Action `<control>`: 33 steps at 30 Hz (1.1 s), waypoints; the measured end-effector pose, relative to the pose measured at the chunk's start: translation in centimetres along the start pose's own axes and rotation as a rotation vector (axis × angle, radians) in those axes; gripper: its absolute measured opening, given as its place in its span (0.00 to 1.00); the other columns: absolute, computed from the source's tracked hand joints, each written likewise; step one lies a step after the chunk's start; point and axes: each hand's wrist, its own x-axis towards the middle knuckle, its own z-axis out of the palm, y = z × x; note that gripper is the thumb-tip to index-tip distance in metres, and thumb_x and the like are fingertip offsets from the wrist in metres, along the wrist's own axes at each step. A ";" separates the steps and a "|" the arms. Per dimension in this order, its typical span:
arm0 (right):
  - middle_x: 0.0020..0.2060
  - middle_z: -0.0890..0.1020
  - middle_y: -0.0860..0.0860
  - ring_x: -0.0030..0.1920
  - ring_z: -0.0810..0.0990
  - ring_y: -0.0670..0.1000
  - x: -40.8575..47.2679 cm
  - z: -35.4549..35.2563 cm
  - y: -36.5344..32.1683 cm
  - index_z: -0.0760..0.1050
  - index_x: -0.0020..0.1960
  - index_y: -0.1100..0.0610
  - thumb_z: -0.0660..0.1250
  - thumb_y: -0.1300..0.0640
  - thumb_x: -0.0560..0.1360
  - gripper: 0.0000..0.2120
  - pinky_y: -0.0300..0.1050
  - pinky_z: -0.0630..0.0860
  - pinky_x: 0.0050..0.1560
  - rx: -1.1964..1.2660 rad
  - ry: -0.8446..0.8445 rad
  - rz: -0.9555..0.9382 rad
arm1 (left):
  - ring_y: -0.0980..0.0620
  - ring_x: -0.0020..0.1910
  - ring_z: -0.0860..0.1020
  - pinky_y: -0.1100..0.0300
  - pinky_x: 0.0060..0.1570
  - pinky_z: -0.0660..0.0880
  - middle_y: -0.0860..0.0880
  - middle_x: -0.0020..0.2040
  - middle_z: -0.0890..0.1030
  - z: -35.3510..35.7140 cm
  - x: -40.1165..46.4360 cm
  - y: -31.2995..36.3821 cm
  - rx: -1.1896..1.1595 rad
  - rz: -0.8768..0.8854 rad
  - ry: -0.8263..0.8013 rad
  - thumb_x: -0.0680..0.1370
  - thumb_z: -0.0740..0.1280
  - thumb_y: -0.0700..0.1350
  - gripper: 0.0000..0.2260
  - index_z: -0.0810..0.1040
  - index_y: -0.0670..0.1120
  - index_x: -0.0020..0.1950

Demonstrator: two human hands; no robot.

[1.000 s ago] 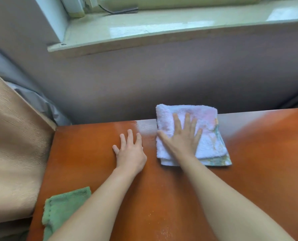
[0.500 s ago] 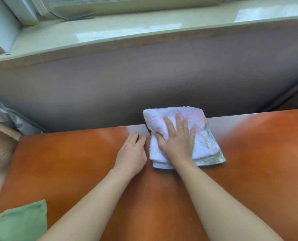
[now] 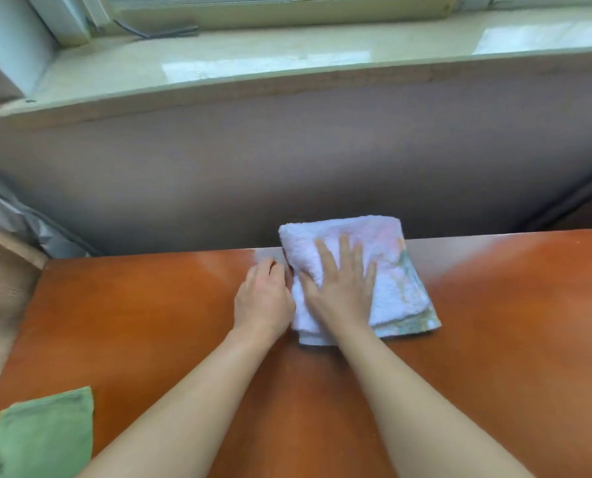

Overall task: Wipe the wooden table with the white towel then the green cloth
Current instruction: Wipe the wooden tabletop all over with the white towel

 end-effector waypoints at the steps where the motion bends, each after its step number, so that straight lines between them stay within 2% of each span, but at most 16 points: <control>1: 0.79 0.52 0.53 0.78 0.46 0.58 -0.3 0.5 -1.5 0.57 0.77 0.42 0.46 0.32 0.73 0.34 0.62 0.41 0.74 0.014 -0.037 -0.052 | 0.43 0.61 0.71 0.49 0.54 0.73 0.44 0.62 0.74 0.0 0.2 -0.2 -0.016 -0.025 0.023 0.78 0.59 0.41 0.13 0.76 0.41 0.59; 4: 0.77 0.59 0.54 0.78 0.52 0.58 0.0 0.8 -1.9 0.63 0.75 0.43 0.48 0.33 0.72 0.34 0.64 0.47 0.74 0.045 -0.037 -0.114 | 0.38 0.48 0.75 0.45 0.42 0.75 0.40 0.51 0.76 0.9 0.5 -0.6 0.042 -0.013 0.103 0.74 0.63 0.40 0.08 0.77 0.37 0.48; 6: 0.77 0.60 0.53 0.78 0.53 0.57 0.2 0.5 -0.2 0.63 0.75 0.42 0.49 0.34 0.72 0.33 0.63 0.46 0.74 0.036 -0.035 -0.118 | 0.38 0.46 0.75 0.45 0.40 0.76 0.39 0.49 0.75 1.5 0.4 0.4 0.064 0.012 0.095 0.74 0.63 0.39 0.07 0.77 0.36 0.46; 10: 0.77 0.61 0.52 0.77 0.55 0.57 0.8 -1.1 5.0 0.65 0.74 0.42 0.55 0.35 0.73 0.30 0.63 0.48 0.73 0.050 0.029 -0.023 | 0.41 0.58 0.72 0.46 0.52 0.74 0.41 0.61 0.73 2.9 0.8 5.6 -0.004 0.094 0.004 0.76 0.61 0.39 0.12 0.76 0.36 0.57; 13: 0.77 0.61 0.52 0.77 0.56 0.57 1.5 -3.2 11.1 0.64 0.74 0.41 0.55 0.35 0.73 0.30 0.63 0.50 0.73 0.015 0.074 0.048 | 0.45 0.63 0.69 0.51 0.57 0.71 0.46 0.69 0.67 4.3 1.0 10.5 -0.008 0.209 -0.114 0.77 0.58 0.42 0.17 0.71 0.43 0.66; 16: 0.78 0.58 0.51 0.77 0.53 0.56 2.3 -6.3 17.9 0.60 0.75 0.41 0.55 0.35 0.76 0.29 0.62 0.47 0.74 -0.036 0.095 0.150 | 0.46 0.69 0.64 0.51 0.61 0.68 0.48 0.72 0.64 5.5 0.8 14.5 0.045 0.247 -0.217 0.79 0.57 0.46 0.18 0.70 0.50 0.69; 18: 0.78 0.56 0.50 0.78 0.51 0.55 2.4 -7.7 20.9 0.58 0.76 0.41 0.56 0.36 0.78 0.28 0.62 0.46 0.74 -0.048 0.104 0.227 | 0.47 0.71 0.63 0.50 0.65 0.67 0.48 0.73 0.64 5.9 0.4 15.6 0.083 0.207 -0.220 0.79 0.57 0.46 0.18 0.70 0.52 0.70; 21: 0.79 0.54 0.51 0.78 0.48 0.56 2.5 -8.1 20.9 0.57 0.77 0.42 0.55 0.36 0.78 0.29 0.62 0.44 0.74 -0.044 0.112 0.272 | 0.48 0.73 0.58 0.50 0.69 0.64 0.49 0.75 0.61 6.0 -0.4 15.2 0.116 0.139 -0.241 0.80 0.56 0.45 0.20 0.66 0.56 0.72; 24: 0.79 0.51 0.52 0.78 0.46 0.56 2.2 -7.5 18.7 0.54 0.78 0.42 0.52 0.37 0.79 0.29 0.61 0.41 0.74 -0.061 0.062 0.210 | 0.46 0.75 0.52 0.46 0.72 0.58 0.48 0.77 0.56 5.8 -0.3 15.5 0.105 0.124 -0.333 0.79 0.55 0.41 0.23 0.63 0.55 0.74; 26: 0.79 0.52 0.52 0.78 0.48 0.57 1.7 -6.6 16.7 0.55 0.78 0.42 0.52 0.38 0.78 0.29 0.61 0.41 0.74 -0.045 0.032 0.092 | 0.43 0.73 0.55 0.42 0.68 0.61 0.46 0.77 0.56 5.8 -0.3 16.1 0.112 0.130 -0.344 0.77 0.55 0.40 0.23 0.66 0.52 0.72; 28: 0.78 0.55 0.53 0.78 0.51 0.58 1.3 -5.8 15.1 0.58 0.77 0.43 0.53 0.38 0.76 0.30 0.62 0.45 0.74 -0.017 0.005 0.003 | 0.43 0.70 0.59 0.42 0.62 0.66 0.47 0.77 0.55 5.9 -0.2 16.1 0.165 0.161 -0.328 0.76 0.55 0.40 0.22 0.68 0.49 0.71; 31: 0.78 0.57 0.52 0.78 0.52 0.57 1.6 -5.9 16.0 0.59 0.76 0.42 0.58 0.41 0.76 0.29 0.62 0.46 0.74 -0.040 -0.025 -0.064 | 0.44 0.68 0.59 0.45 0.59 0.69 0.47 0.77 0.54 6.1 0.1 15.5 0.221 0.185 -0.353 0.76 0.54 0.41 0.24 0.63 0.49 0.73; 33: 0.79 0.56 0.50 0.78 0.51 0.56 1.7 -6.7 18.2 0.58 0.76 0.40 0.59 0.41 0.77 0.28 0.61 0.44 0.74 -0.034 -0.010 -0.030 | 0.44 0.69 0.59 0.46 0.62 0.68 0.46 0.76 0.55 6.1 0.2 15.9 0.236 0.170 -0.383 0.76 0.53 0.42 0.25 0.59 0.49 0.75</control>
